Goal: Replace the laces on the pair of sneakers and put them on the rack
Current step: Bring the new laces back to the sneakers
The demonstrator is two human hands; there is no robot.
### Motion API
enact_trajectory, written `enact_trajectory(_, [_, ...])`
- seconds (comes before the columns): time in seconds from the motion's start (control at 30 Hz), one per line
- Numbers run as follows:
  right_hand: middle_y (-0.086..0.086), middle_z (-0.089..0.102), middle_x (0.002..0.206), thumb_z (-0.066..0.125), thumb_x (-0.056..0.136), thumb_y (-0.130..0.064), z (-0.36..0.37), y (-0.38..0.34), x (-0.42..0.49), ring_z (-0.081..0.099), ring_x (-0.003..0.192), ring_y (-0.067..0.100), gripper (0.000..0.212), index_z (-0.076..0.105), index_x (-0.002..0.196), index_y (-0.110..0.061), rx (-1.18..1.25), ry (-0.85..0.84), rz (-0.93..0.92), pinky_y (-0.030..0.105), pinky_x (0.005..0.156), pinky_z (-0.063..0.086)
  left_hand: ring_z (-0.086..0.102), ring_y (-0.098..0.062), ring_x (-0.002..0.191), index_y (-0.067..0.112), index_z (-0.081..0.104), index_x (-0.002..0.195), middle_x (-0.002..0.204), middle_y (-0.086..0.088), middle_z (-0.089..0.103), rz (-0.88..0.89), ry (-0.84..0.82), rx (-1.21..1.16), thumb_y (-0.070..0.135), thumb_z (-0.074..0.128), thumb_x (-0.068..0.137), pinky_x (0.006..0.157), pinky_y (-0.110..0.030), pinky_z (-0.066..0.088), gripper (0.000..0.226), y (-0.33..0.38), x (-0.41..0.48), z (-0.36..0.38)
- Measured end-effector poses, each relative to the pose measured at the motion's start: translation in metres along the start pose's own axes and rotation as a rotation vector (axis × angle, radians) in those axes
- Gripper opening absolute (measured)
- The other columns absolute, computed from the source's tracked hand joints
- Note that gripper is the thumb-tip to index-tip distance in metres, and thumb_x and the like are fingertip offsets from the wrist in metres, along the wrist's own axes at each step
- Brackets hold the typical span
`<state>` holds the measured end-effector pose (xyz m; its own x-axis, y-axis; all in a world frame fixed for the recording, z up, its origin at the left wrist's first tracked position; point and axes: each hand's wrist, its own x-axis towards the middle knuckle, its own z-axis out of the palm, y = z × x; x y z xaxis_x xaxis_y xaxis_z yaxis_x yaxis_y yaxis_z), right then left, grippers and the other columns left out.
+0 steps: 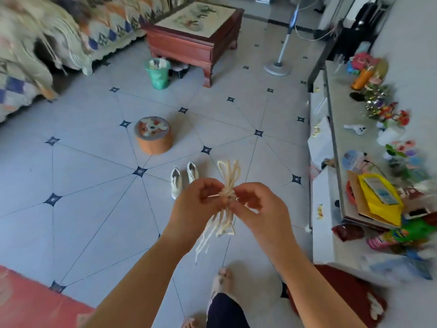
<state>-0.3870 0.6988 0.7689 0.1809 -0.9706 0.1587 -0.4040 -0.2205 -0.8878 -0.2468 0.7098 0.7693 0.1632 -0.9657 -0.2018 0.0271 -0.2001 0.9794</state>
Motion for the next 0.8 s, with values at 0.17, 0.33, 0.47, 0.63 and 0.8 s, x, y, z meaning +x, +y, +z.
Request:
enact_trajectory(0.17, [-0.022, 0.066, 0.080, 0.074, 0.074, -0.022, 0.041, 0.003, 0.071, 0.062, 0.074, 0.001, 0.020, 0.060, 0.077, -0.035, 0.036, -0.130, -0.011, 0.010, 0.067, 0.046, 0.064, 0.003, 0.066, 0.023, 0.062, 0.080, 0.073, 0.013, 0.070, 0.038, 0.146, 0.079, -0.003, 0.065, 0.077, 0.059, -0.005, 0.045, 0.026, 0.003, 0.051, -0.036])
enact_trajectory(0.33, [-0.021, 0.066, 0.076, 0.073, 0.077, -0.020, 0.071, 0.002, 0.148, 0.061, 0.069, 0.001, 0.021, 0.060, 0.071, -0.035, 0.016, -0.285, -0.082, 0.009, 0.064, 0.045, 0.060, 0.004, 0.064, 0.024, 0.065, 0.074, 0.068, 0.012, 0.067, 0.073, 0.287, 0.275, 0.010, 0.068, 0.077, 0.058, -0.003, 0.040, 0.015, 0.014, 0.113, -0.066])
enact_trajectory(0.47, [-0.019, 0.065, 0.067, 0.071, 0.079, -0.020, 0.095, 0.002, 0.200, 0.059, 0.062, -0.003, 0.015, 0.063, 0.071, -0.029, 0.078, -0.398, -0.049, 0.006, 0.059, 0.040, 0.055, 0.005, 0.061, 0.028, 0.063, 0.068, 0.063, 0.018, 0.063, 0.061, 0.353, 0.319, 0.010, 0.062, 0.079, 0.055, -0.004, 0.039, 0.021, 0.021, 0.152, -0.087])
enact_trajectory(0.63, [-0.012, 0.066, 0.064, 0.070, 0.080, -0.023, 0.143, -0.002, 0.243, 0.058, 0.060, 0.001, 0.012, 0.065, 0.070, -0.027, 0.199, -0.513, 0.075, 0.014, 0.061, 0.045, 0.053, 0.006, 0.057, 0.034, 0.059, 0.063, 0.057, 0.025, 0.059, 0.025, 0.404, 0.355, 0.008, 0.057, 0.081, 0.054, -0.006, 0.039, 0.031, 0.024, 0.189, -0.130])
enact_trajectory(0.8, [0.000, 0.066, 0.067, 0.069, 0.070, -0.027, 0.211, -0.017, 0.287, 0.059, 0.064, 0.010, 0.007, 0.067, 0.070, -0.020, 0.328, -0.535, 0.195, 0.020, 0.060, 0.047, 0.052, 0.006, 0.058, 0.032, 0.057, 0.063, 0.056, 0.016, 0.058, 0.021, 0.452, 0.345, 0.006, 0.054, 0.084, 0.054, -0.007, 0.038, 0.032, 0.022, 0.233, -0.191])
